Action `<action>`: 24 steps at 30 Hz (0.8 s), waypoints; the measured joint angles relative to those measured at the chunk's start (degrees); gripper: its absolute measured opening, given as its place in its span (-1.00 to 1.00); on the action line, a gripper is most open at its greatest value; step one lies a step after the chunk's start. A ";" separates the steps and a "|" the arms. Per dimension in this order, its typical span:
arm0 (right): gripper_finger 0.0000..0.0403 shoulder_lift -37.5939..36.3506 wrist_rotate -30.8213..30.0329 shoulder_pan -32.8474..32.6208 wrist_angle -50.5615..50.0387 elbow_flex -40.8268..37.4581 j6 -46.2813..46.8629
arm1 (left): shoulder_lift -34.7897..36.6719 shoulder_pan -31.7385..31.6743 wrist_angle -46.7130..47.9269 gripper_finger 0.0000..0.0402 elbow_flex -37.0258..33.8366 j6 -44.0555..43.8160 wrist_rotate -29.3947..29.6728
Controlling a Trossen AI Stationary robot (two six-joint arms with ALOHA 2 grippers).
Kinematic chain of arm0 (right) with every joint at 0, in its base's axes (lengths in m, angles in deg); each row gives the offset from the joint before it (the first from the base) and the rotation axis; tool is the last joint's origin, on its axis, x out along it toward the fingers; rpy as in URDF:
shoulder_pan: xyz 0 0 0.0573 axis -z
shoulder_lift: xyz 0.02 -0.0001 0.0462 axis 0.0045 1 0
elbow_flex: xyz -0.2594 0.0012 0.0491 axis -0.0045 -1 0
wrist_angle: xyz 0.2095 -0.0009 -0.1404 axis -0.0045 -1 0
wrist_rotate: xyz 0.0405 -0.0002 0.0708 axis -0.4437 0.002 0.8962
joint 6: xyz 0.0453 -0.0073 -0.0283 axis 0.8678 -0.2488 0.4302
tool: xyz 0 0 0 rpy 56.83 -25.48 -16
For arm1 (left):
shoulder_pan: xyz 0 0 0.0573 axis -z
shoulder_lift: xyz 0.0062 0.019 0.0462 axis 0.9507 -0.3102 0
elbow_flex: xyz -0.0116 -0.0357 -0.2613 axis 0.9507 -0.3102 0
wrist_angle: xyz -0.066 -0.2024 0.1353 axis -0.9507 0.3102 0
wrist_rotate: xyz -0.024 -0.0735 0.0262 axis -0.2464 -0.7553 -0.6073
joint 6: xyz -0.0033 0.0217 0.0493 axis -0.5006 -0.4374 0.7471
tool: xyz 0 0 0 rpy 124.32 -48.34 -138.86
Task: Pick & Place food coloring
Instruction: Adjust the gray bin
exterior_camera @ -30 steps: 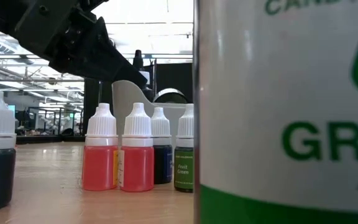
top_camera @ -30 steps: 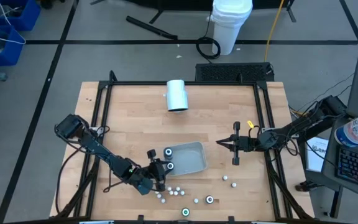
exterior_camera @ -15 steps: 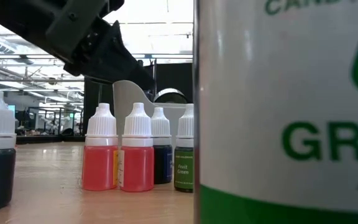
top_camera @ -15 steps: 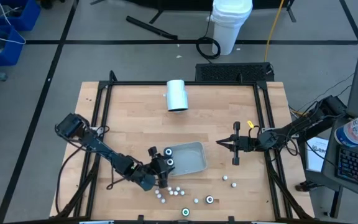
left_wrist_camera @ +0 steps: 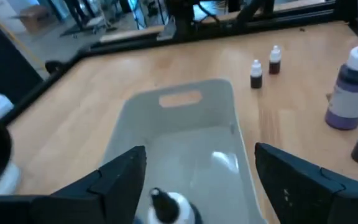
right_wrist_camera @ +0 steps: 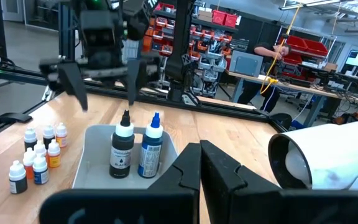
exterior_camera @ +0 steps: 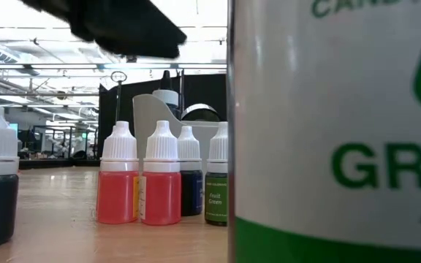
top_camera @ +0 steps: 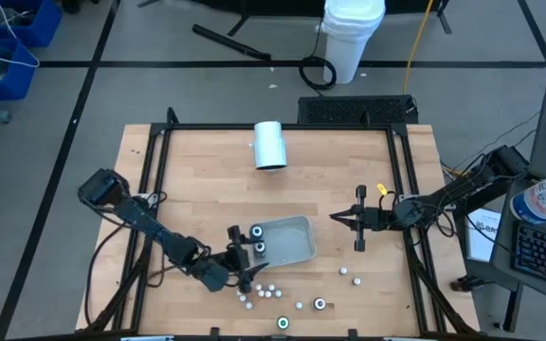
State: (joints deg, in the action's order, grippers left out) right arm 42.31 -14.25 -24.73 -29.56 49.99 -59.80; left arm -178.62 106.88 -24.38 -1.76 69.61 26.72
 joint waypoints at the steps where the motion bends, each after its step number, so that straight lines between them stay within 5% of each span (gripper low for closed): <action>1: -1.00 0.00 0.00 0.00 -0.03 0.00 0.00 | 0.94 0.34 -0.05 0.54 -0.01 0.57 0.04; 8: -1.00 0.00 0.00 -0.01 -0.03 0.00 -0.22 | 2.65 4.34 -0.85 0.42 -0.01 -1.13 -7.54; 13: -1.00 0.00 0.00 -0.01 -0.02 0.00 -0.24 | -1.64 7.15 -8.03 -0.21 -0.01 -0.92 -14.47; 18: -1.00 0.00 0.00 0.00 0.13 0.00 -0.24 | -4.72 7.21 -5.65 -0.90 -0.05 -2.73 -13.57; 24: -1.00 0.00 0.00 -0.01 0.21 0.00 -0.24 | -7.08 5.49 -5.24 -0.91 -0.05 -3.12 -14.74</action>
State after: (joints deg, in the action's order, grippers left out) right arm 42.31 -14.25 -24.75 -29.36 49.99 -60.04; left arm -185.70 112.37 -29.62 -1.81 66.49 11.98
